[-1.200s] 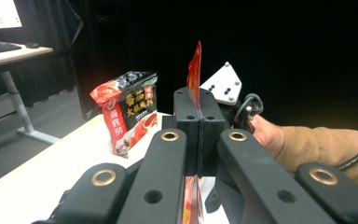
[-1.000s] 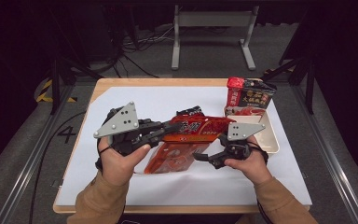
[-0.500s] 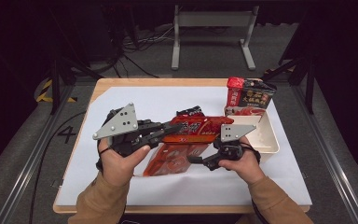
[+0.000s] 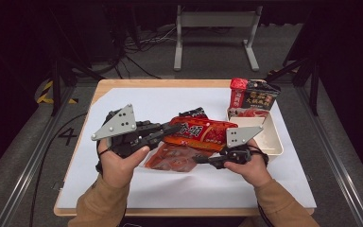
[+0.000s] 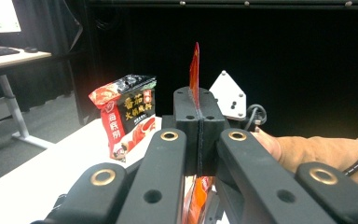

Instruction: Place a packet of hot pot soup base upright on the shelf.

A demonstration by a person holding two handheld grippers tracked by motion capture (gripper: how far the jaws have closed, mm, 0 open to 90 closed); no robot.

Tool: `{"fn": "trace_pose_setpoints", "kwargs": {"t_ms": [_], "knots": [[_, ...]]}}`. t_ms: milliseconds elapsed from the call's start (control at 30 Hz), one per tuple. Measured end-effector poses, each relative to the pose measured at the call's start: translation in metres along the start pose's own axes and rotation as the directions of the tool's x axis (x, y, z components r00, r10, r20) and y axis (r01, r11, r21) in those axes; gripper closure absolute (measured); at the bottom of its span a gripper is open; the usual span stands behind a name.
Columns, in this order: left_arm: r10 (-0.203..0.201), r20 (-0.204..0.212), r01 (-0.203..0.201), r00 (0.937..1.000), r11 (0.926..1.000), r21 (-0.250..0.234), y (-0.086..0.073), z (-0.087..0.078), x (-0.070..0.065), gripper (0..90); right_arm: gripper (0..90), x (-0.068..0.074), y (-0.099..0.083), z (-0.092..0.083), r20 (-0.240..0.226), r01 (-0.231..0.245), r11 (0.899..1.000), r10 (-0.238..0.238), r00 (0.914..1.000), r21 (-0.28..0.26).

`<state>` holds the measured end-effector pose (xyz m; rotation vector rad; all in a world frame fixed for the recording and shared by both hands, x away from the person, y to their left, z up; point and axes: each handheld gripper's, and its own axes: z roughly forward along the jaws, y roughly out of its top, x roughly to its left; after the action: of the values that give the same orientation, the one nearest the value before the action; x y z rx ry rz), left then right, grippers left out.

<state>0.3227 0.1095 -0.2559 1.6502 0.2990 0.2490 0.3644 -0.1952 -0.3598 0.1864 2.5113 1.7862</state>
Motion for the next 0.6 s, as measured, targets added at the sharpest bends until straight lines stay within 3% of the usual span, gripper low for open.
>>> {"fn": "trace_pose_setpoints", "kwargs": {"t_ms": [400,500,600], "knots": [[-0.018,-0.002,0.018,0.9998,0.9998,0.0,-0.003,-0.003,0.007,89.5,70.3,0.005,0.011,-0.013,0.06,0.037,0.998,-0.04,0.9974,0.045],[-0.026,-0.027,0.026,0.9993,0.9997,-0.004,-0.004,-0.004,0.009,83.7,70.3,0.006,0.014,-0.017,0.072,0.026,0.998,-0.03,0.9969,0.058],[-0.036,-0.059,0.036,0.9976,0.9993,-0.01,-0.005,-0.008,0.012,69.5,70.3,0.006,0.015,-0.022,0.091,0.015,0.997,-0.021,0.9956,0.074]]}}
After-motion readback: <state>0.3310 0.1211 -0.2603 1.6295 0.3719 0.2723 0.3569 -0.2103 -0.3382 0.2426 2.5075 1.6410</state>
